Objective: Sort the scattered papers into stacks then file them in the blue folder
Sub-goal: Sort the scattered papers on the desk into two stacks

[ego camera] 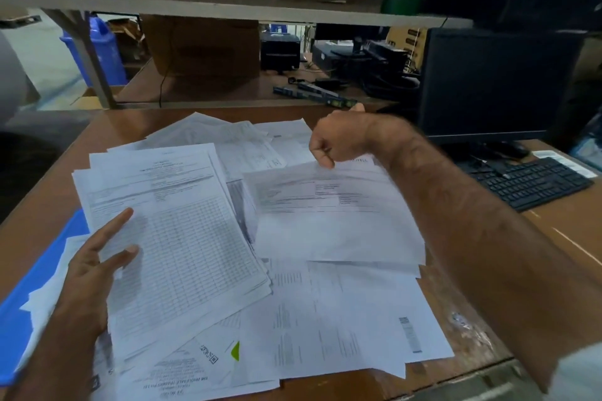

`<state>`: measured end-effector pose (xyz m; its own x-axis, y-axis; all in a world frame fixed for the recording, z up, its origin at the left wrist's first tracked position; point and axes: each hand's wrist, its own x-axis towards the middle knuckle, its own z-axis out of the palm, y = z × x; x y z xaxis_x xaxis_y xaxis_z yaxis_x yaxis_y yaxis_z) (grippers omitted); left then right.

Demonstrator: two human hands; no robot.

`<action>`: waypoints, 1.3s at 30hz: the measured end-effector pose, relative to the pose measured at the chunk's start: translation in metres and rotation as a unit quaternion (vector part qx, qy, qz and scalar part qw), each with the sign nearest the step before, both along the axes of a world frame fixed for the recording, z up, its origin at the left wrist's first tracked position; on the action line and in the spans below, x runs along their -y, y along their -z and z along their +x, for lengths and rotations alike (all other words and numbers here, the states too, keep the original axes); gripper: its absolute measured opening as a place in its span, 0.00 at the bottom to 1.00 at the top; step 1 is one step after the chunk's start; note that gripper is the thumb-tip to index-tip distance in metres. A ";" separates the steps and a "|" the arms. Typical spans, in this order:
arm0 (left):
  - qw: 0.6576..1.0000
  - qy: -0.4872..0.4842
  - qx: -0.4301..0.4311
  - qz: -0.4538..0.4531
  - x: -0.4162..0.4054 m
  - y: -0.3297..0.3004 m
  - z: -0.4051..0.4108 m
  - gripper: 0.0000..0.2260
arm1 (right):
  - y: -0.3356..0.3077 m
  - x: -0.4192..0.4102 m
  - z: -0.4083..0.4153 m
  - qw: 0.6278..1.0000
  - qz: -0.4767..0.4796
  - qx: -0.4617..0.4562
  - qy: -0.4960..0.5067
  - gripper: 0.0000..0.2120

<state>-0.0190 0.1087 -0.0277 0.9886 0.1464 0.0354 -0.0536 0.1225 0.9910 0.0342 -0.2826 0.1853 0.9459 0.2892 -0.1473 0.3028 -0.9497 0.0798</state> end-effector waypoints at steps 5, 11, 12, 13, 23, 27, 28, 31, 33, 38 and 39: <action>1.000 0.006 -0.005 -0.023 0.003 -0.005 -0.003 0.23 | 0.010 -0.015 0.012 1.000 0.011 0.017 0.017 0.20; 1.000 0.011 -0.024 -0.008 0.000 -0.006 -0.003 0.22 | 0.025 -0.036 0.025 0.996 -0.091 0.022 0.004 0.19; 1.000 0.010 -0.022 -0.011 0.002 -0.008 -0.004 0.22 | 0.027 -0.042 0.024 0.993 -0.113 0.018 0.001 0.19; 1.000 0.007 -0.020 -0.013 0.004 -0.010 -0.005 0.22 | 0.034 -0.048 0.025 0.992 -0.121 0.018 -0.002 0.18; 0.999 -0.004 -0.026 -0.027 0.009 -0.013 -0.004 0.21 | 0.235 -0.067 -0.030 0.959 0.142 0.121 0.213 0.30; 1.000 0.004 -0.028 -0.007 0.004 -0.010 -0.004 0.21 | 0.225 -0.059 -0.030 0.984 0.136 0.021 0.116 0.33; 1.000 0.004 -0.029 -0.002 0.004 -0.009 -0.004 0.21 | 0.222 -0.055 -0.030 0.985 0.144 0.013 0.096 0.33; 0.999 0.002 -0.028 0.020 0.003 -0.009 -0.004 0.21 | 0.208 -0.043 -0.031 0.976 0.180 0.045 0.114 0.32; 0.999 -0.001 -0.027 0.022 0.005 -0.011 -0.006 0.21 | 0.195 -0.030 -0.033 0.963 0.180 0.064 0.191 0.36; 1.000 0.007 -0.021 0.014 0.009 -0.016 -0.009 0.22 | 0.182 0.003 -0.040 0.940 0.147 0.019 0.307 0.44; 1.000 0.005 -0.020 0.016 0.009 -0.017 -0.008 0.22 | 0.184 0.005 -0.038 0.940 0.161 0.031 0.300 0.43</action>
